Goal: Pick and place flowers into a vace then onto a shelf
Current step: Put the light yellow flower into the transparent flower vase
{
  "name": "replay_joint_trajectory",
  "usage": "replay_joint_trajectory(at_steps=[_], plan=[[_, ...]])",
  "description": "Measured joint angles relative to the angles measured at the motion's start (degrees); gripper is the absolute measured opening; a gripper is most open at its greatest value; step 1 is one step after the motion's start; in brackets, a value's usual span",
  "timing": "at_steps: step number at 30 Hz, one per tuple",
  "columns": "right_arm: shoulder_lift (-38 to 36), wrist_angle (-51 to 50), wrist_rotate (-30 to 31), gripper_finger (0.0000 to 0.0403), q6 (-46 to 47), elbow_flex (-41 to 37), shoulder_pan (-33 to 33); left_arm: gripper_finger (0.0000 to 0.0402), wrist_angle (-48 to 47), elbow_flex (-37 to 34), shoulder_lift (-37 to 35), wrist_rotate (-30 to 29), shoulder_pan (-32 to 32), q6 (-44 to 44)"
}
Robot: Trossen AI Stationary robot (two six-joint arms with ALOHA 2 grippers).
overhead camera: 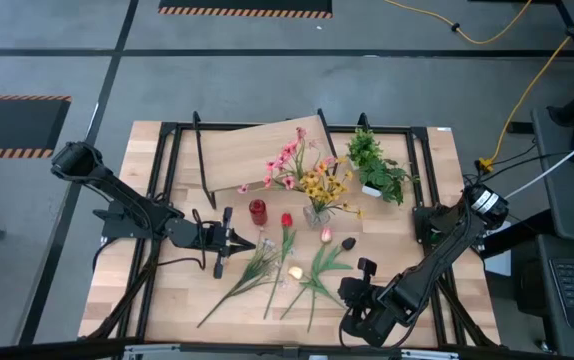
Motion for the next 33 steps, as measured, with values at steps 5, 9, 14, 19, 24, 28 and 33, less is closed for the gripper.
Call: replay_joint_trajectory(at_steps=[5,9,14,19,24,28,33], plan=[[0.0,0.0,0.0,0.0017,-0.1,0.0,0.0,0.0008,0.0,0.0,0.0,0.0,0.0,0.0],[0.0,0.0,0.0,0.0017,-0.1,0.0,0.0,0.0008,0.0,0.0,0.0,0.0,0.0,0.0],[0.0,0.0,0.0,0.0027,-0.1,0.0,-0.2,0.0008,0.0,0.0,0.0,0.0,0.0,0.0],[0.0,0.0,0.0,0.006,-0.1,0.0,-1.0,0.0008,0.0,0.0,0.0,0.0,0.0,0.0],[0.0,0.1,0.0,0.0104,-0.1,0.0,-2.2,0.0008,0.0,0.0,0.0,0.0,0.0,0.0],[0.0,0.6,0.0,0.014,-0.1,0.0,-2.5,0.0008,-0.4,0.0,0.0,0.0,0.0,0.0],[0.0,3.3,0.0,0.0182,-0.1,0.0,-2.4,0.0008,-1.2,0.0,0.0,0.0,0.0,0.0]])
